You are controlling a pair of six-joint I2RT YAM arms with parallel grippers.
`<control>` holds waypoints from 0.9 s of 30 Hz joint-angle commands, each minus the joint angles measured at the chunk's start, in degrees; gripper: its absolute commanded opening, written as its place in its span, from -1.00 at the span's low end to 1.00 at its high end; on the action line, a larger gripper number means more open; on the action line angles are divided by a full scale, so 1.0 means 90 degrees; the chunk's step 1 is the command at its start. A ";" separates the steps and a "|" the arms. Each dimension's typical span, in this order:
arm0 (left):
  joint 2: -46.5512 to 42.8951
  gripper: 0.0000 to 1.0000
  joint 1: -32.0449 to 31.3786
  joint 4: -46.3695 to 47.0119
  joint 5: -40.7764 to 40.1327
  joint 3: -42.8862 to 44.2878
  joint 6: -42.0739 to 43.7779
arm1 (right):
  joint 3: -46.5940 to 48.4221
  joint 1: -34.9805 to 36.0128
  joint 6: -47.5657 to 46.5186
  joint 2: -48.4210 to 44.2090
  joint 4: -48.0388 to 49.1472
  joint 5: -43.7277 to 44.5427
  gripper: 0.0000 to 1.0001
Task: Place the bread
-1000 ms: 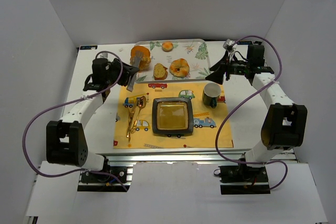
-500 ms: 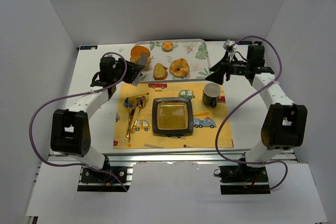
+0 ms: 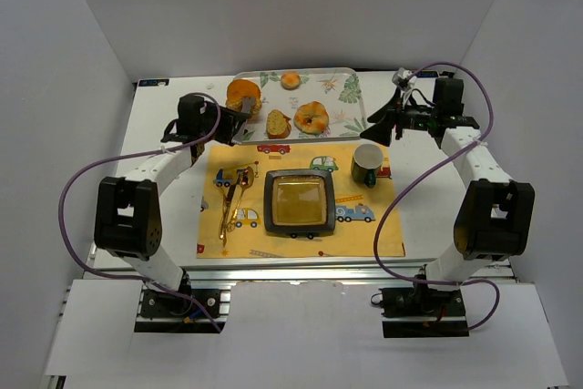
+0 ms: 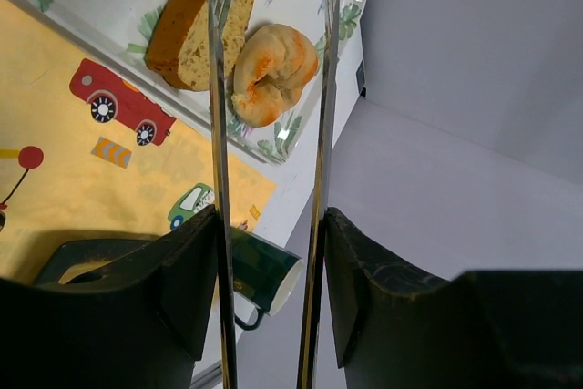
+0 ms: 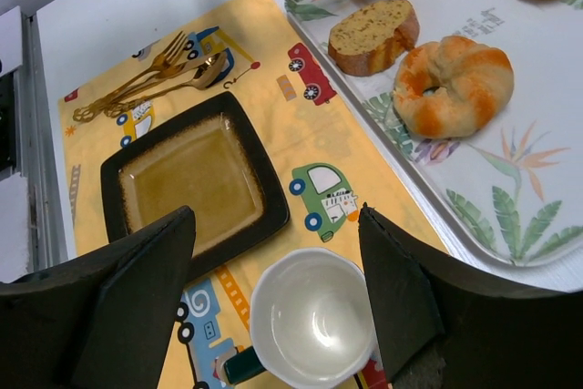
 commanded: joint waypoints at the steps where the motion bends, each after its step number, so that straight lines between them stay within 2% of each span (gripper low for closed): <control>1: 0.0024 0.15 -0.0014 0.0015 -0.0049 0.0382 -0.0111 | -0.0037 -0.0092 -0.0003 -0.0103 0.0229 -0.0149 0.54; 11: 0.0239 0.12 -0.0004 0.0415 -0.0020 0.0489 -0.0257 | -0.0086 -0.0131 -0.0071 -0.0103 0.0170 -0.0149 0.54; 27: -0.0112 0.11 -0.0004 0.0777 -0.0049 0.0079 -0.0697 | -0.0067 -0.0141 -0.0062 -0.0055 0.0161 -0.0227 0.54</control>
